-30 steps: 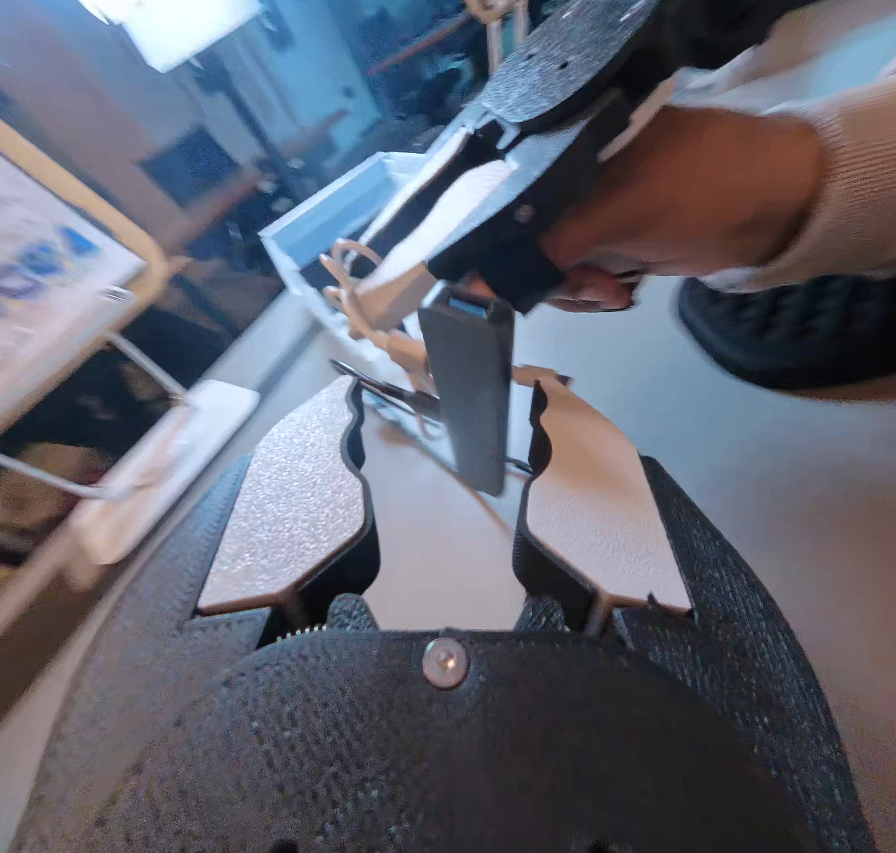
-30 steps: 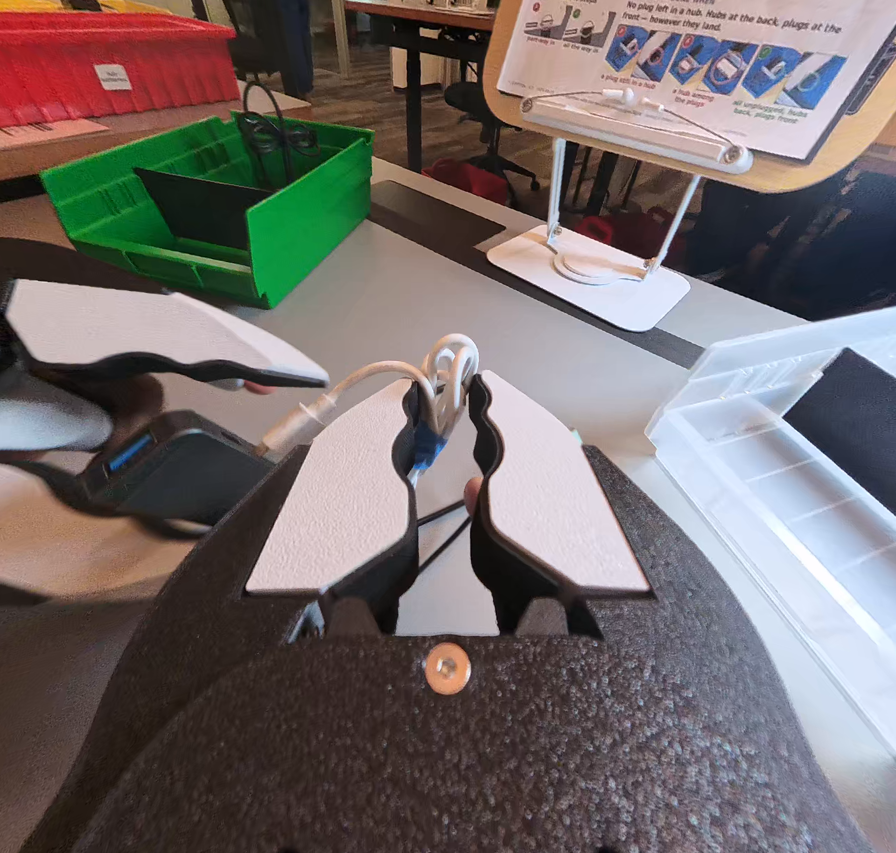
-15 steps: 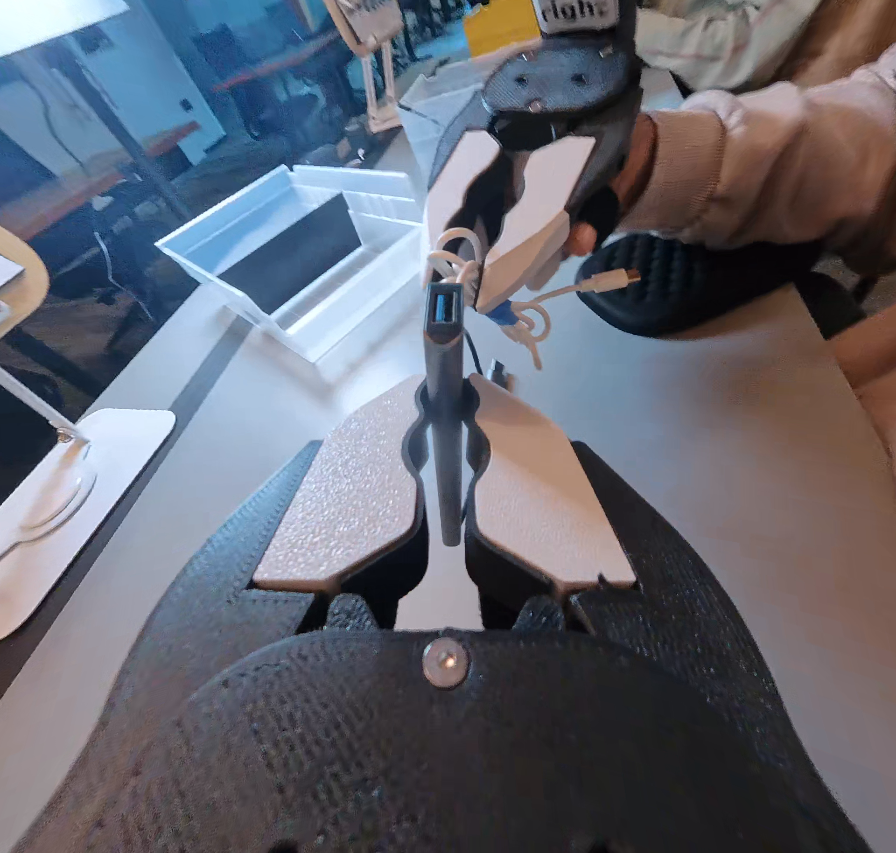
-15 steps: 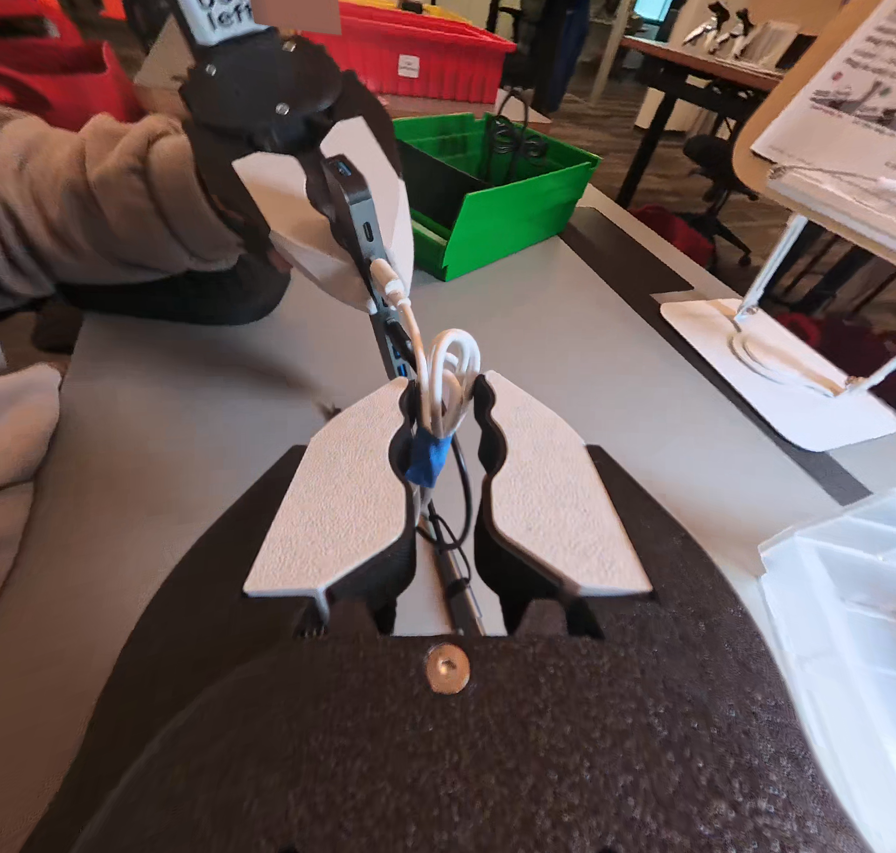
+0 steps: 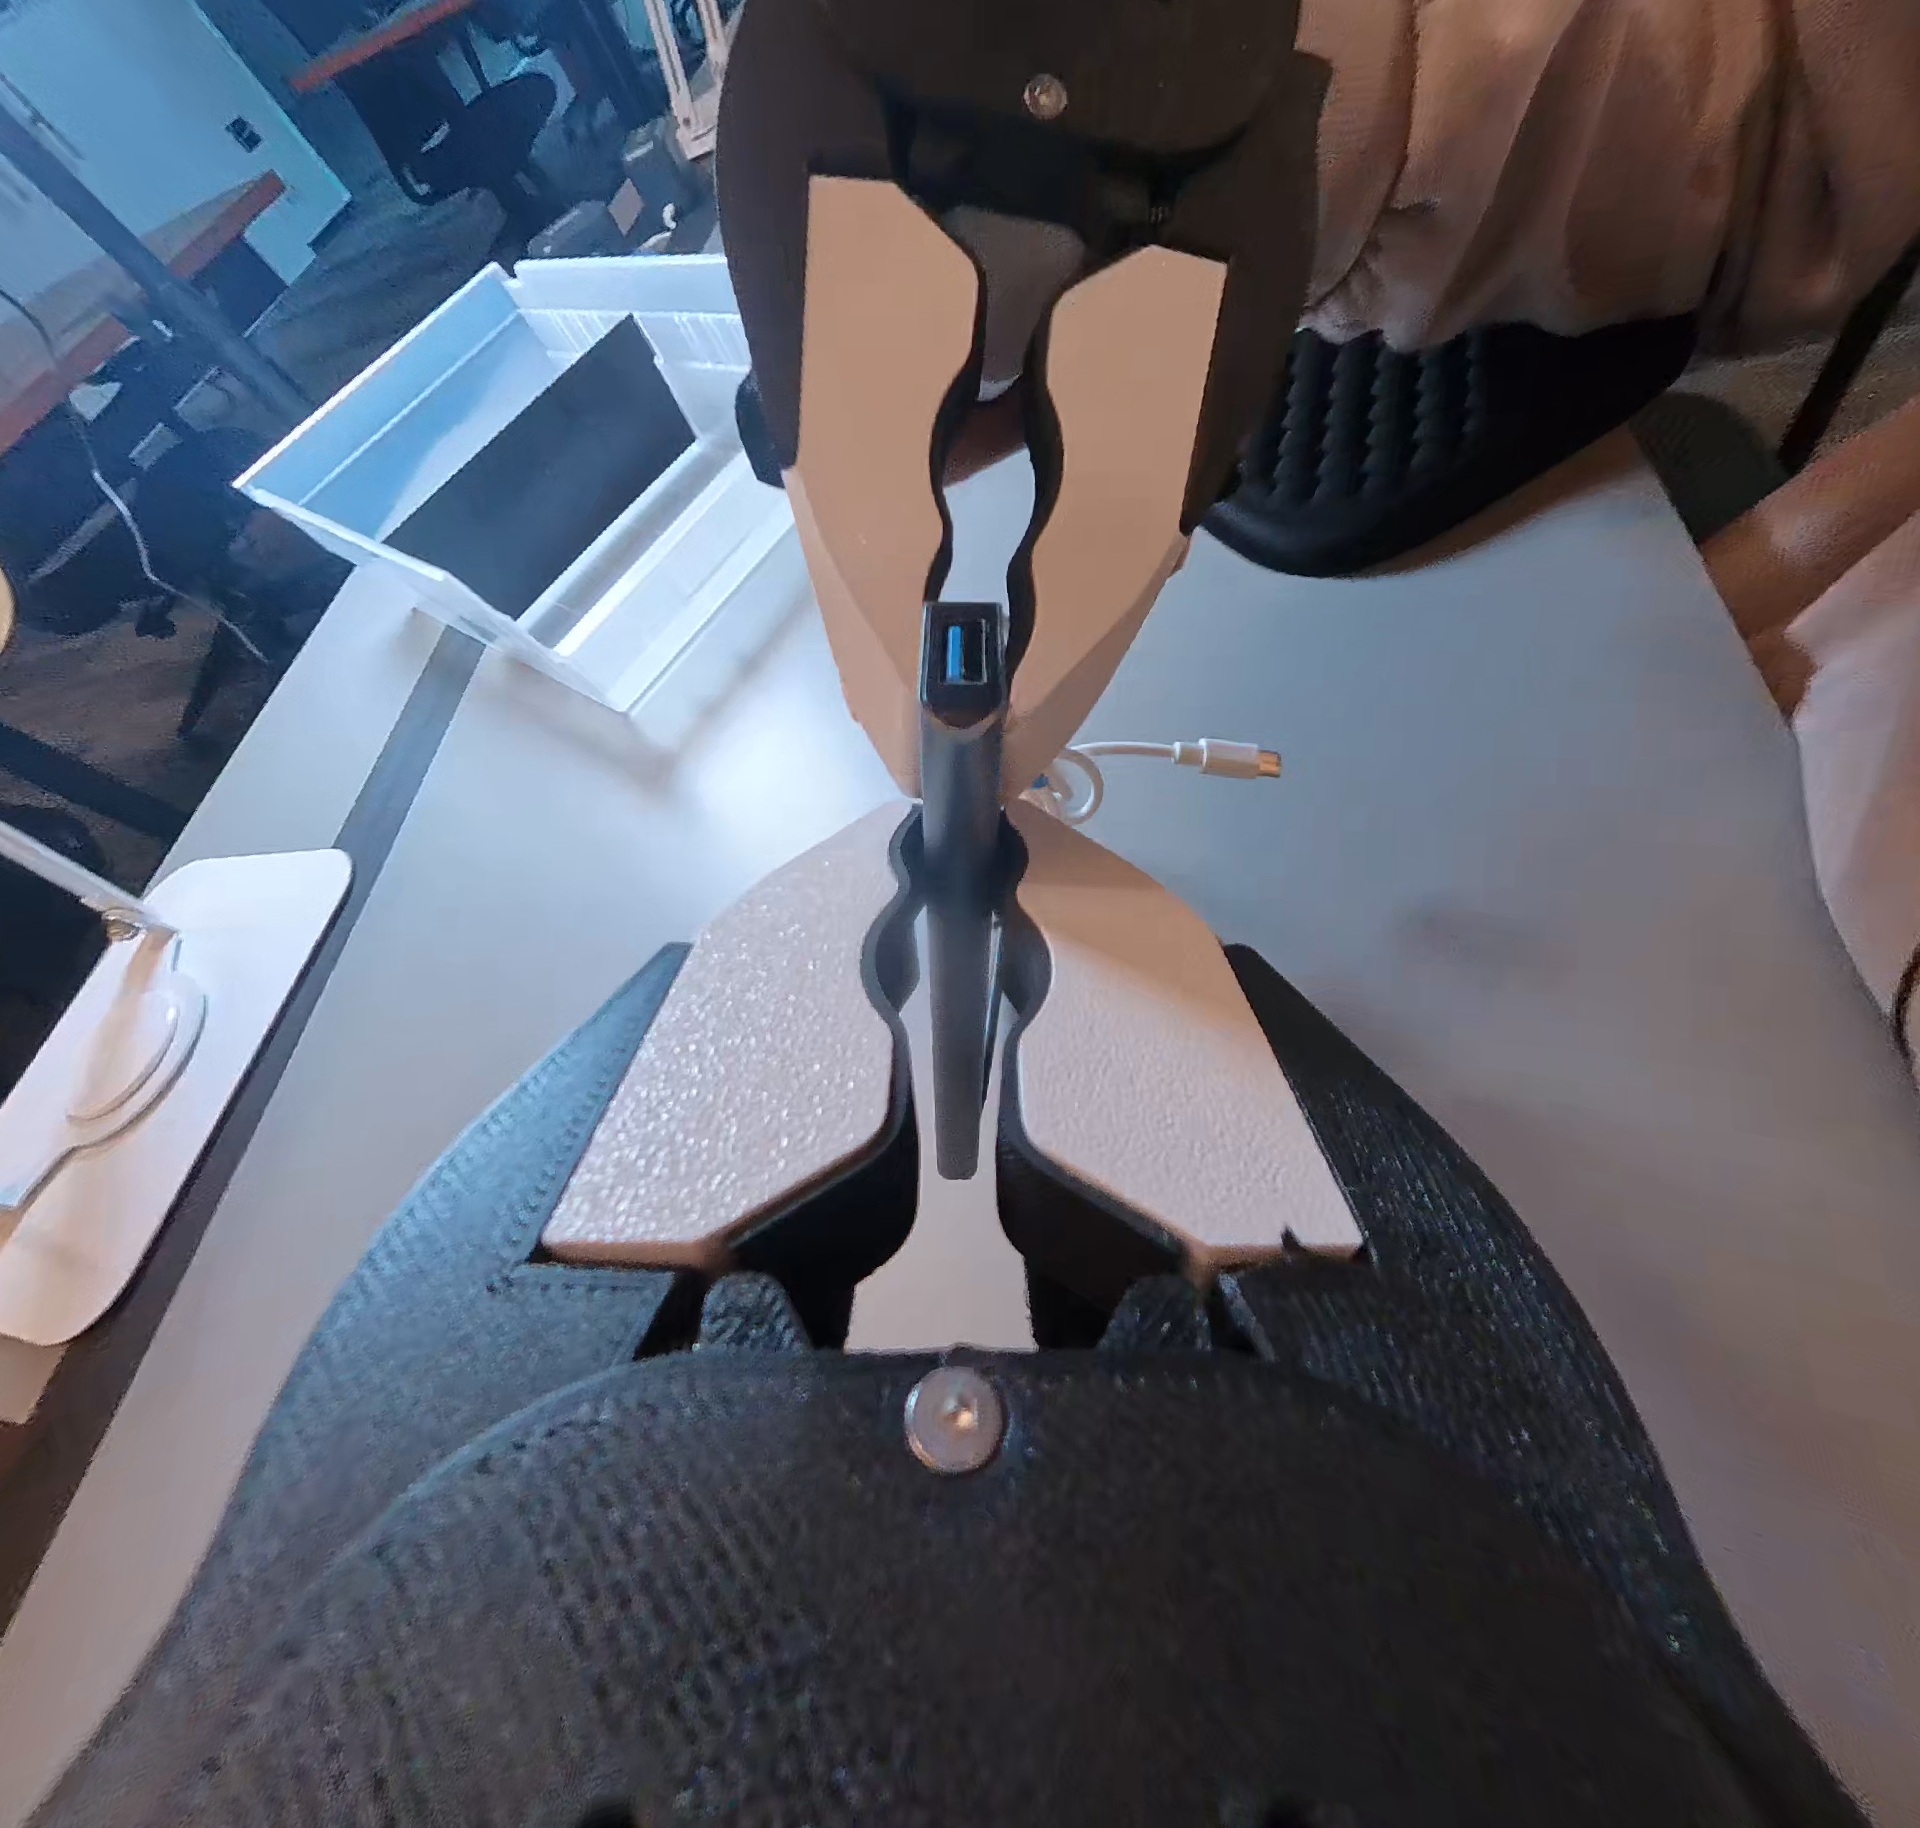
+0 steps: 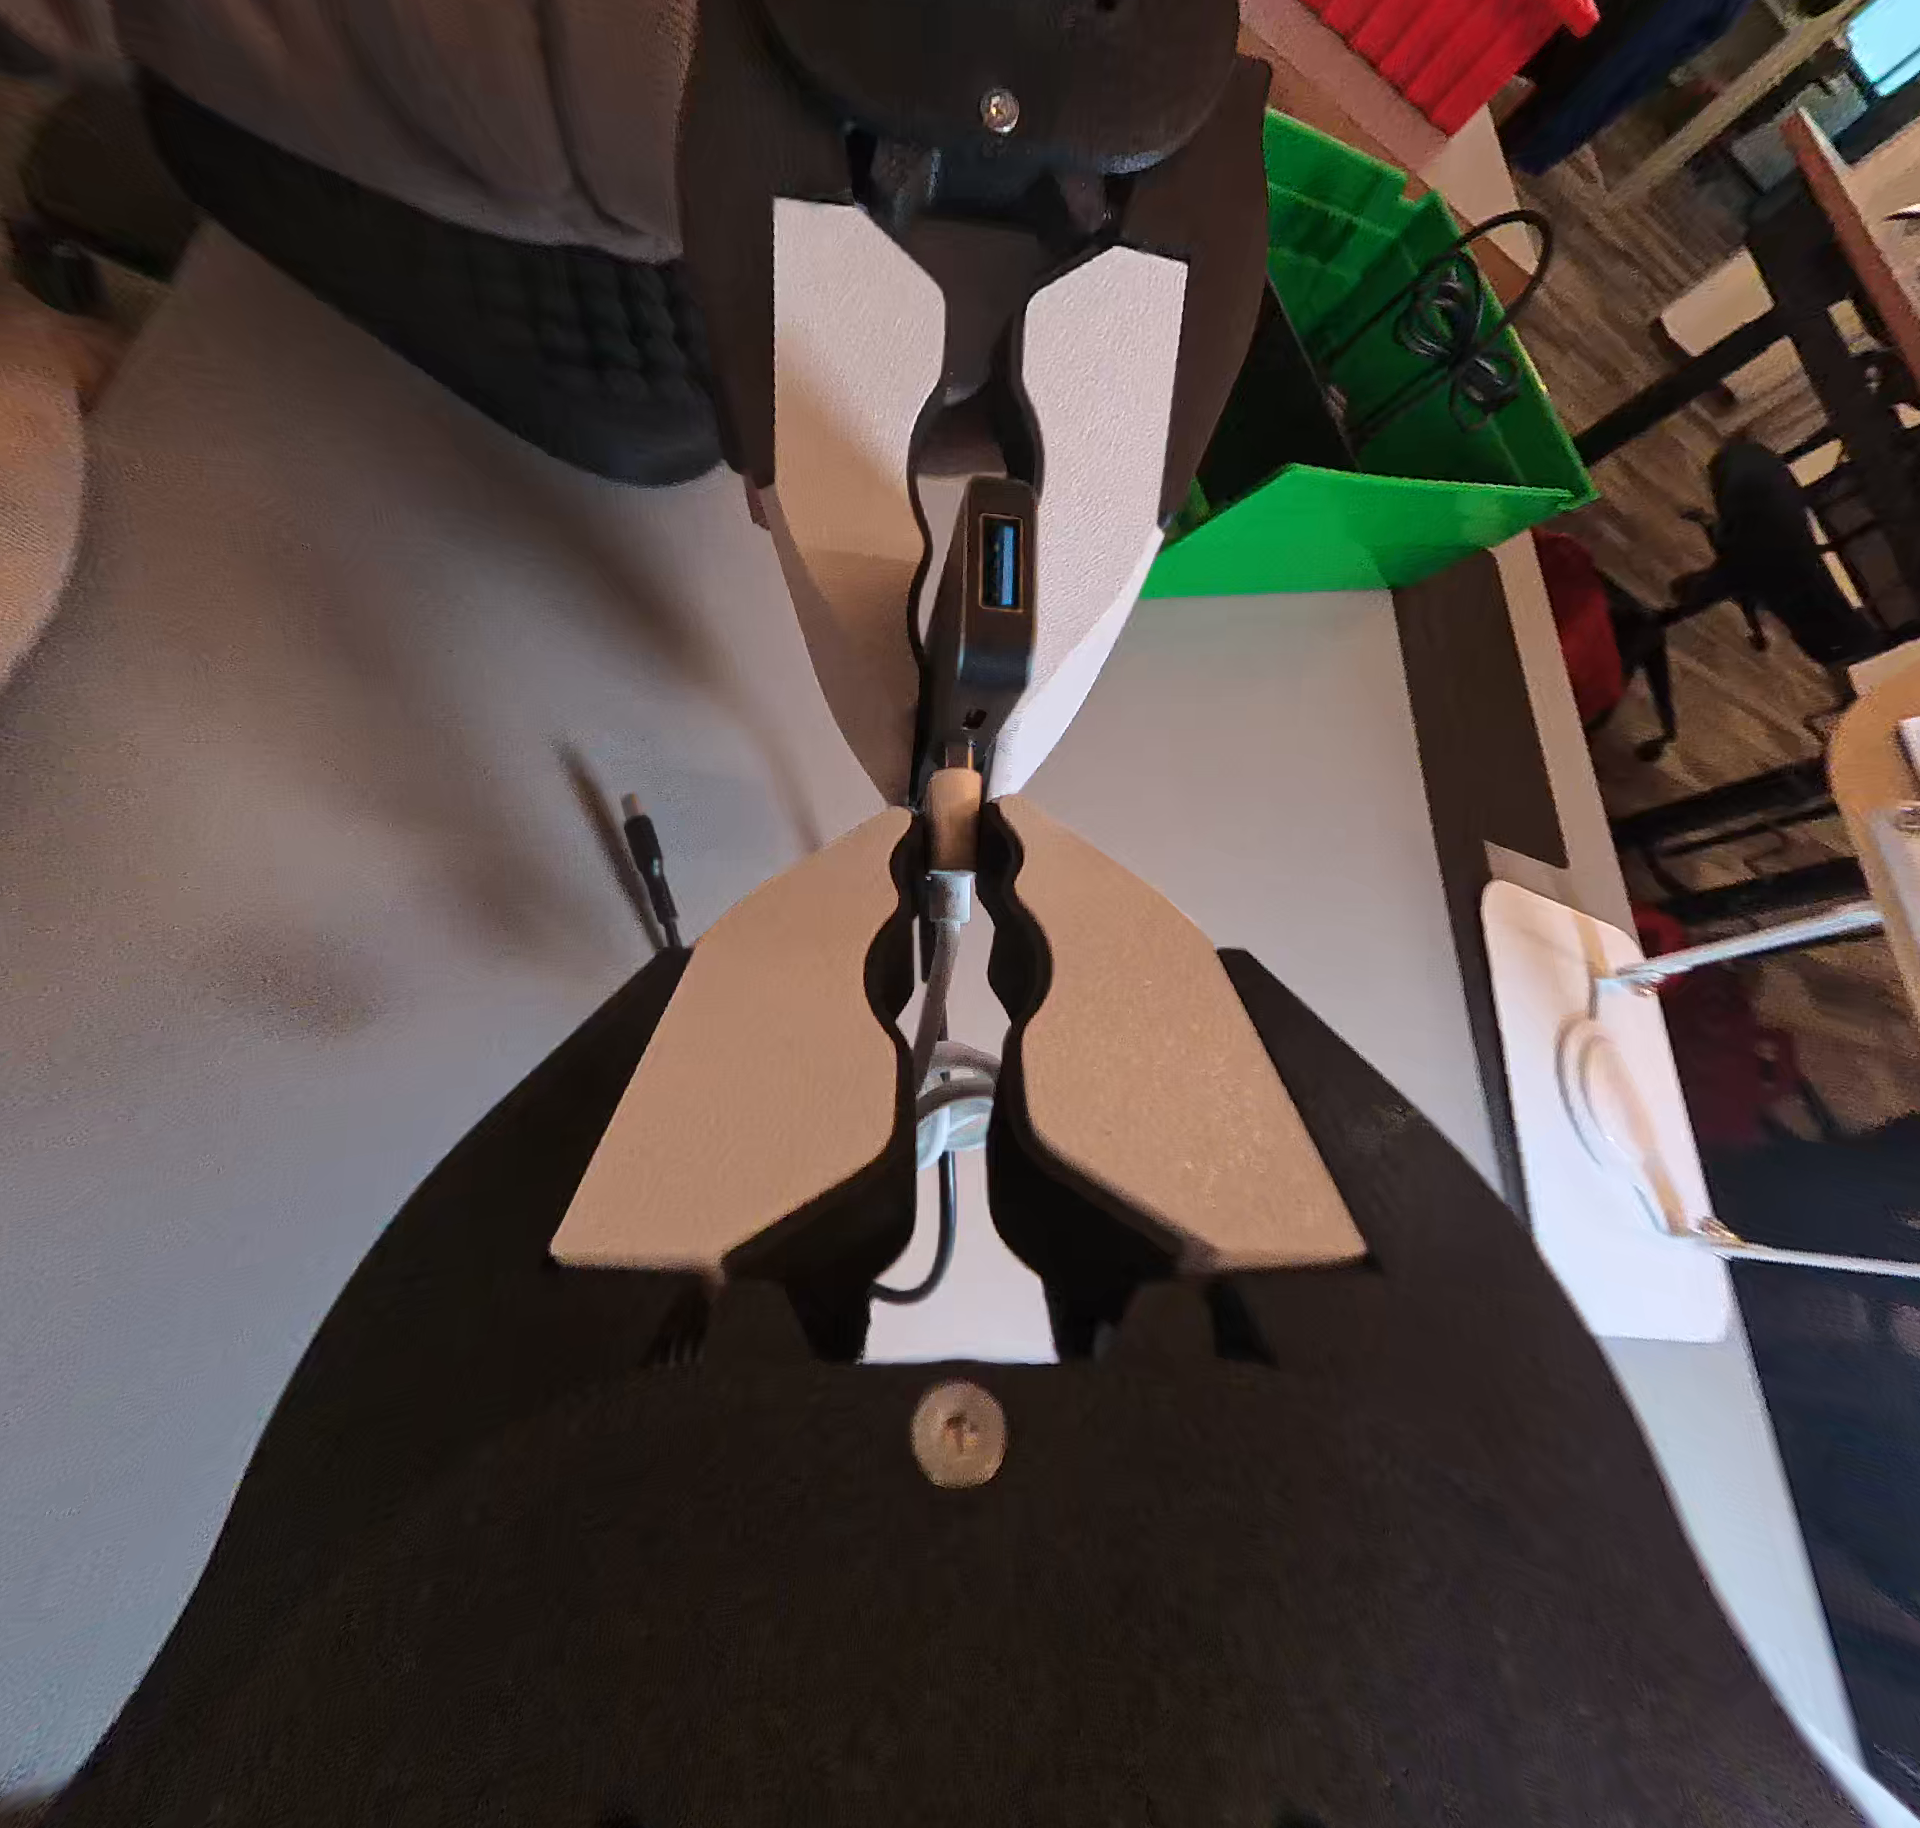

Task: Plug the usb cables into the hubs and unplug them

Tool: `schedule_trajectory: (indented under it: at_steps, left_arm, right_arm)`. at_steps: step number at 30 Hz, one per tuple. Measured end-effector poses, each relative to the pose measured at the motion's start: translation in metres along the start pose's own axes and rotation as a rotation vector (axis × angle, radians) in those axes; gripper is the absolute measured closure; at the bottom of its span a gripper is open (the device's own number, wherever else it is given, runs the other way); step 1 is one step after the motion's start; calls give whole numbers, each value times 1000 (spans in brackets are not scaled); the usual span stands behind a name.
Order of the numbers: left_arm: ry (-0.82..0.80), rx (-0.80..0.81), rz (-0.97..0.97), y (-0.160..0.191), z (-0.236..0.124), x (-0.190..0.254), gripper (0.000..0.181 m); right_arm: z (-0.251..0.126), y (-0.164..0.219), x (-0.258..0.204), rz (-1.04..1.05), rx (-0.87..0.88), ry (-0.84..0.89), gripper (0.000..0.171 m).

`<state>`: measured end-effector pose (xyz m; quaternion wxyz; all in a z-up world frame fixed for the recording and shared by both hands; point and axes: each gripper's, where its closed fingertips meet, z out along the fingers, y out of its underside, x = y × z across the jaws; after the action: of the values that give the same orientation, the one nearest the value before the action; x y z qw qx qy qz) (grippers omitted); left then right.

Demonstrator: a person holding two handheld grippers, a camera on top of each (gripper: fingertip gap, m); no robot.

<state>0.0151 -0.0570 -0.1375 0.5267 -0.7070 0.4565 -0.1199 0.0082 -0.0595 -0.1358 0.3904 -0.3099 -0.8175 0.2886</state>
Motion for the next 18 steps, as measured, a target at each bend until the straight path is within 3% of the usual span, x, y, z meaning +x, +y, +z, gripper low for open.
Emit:
schedule_trajectory:
  at_steps: [1,5,8,18]
  left_arm:
    - [13,4,-3,0,-1,2,170]
    - [1,-32,26,7,-6,-1,170]
    - [-50,33,-43,6,-26,-18,170]
    - [-108,231,-143,-10,-51,-34,170]
  right_arm:
    - [0,0,-2,14,8,-13,163]
    - [-4,19,4,13,-59,19,163]
    - [-22,34,13,128,-7,16,163]
    - [-101,49,80,249,74,357,163]
